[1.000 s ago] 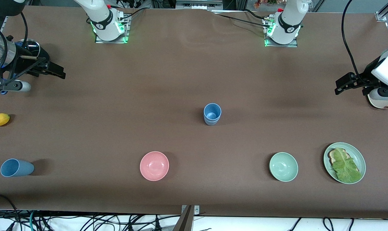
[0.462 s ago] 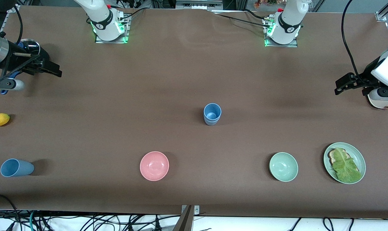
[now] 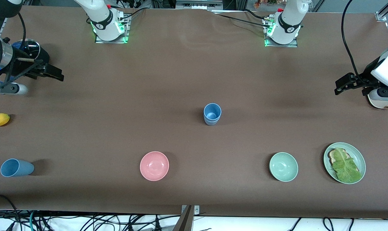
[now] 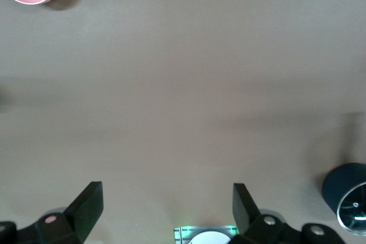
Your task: Stack blue cups with both arms
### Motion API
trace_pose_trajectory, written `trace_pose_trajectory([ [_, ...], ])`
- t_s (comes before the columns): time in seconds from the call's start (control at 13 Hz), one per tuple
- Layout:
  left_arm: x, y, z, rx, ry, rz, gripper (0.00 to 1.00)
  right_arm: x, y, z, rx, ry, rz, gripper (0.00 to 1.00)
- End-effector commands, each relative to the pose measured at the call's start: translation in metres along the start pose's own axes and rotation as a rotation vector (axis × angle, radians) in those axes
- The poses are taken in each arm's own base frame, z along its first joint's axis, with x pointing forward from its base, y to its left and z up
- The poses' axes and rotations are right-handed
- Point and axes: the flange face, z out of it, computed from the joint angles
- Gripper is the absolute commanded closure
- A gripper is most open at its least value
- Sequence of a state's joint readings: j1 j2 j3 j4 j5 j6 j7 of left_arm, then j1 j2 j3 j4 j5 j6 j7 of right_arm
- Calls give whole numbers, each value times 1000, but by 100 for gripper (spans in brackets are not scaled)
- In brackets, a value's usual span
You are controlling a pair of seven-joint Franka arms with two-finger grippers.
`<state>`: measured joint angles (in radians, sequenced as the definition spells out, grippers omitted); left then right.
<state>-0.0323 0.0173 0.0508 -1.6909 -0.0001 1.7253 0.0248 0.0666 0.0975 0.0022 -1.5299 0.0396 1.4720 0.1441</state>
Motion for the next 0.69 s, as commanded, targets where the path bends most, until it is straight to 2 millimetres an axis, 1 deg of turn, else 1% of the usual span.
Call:
trace_pose_trajectory([
  [0.0,1,1,-5,-13,11,4,0,-26,3,8,7,32,-6,0],
  [0.08,1,1,-5,-13,11,4,0,-29,2,9,6,34,-9,0],
  [0.23,1,1,-5,-13,11,4,0,-29,2,5,6,40,-11,0],
  [0.62,1,1,-5,-13,9,4,0,-28,1,7,1,33,-12,0],
])
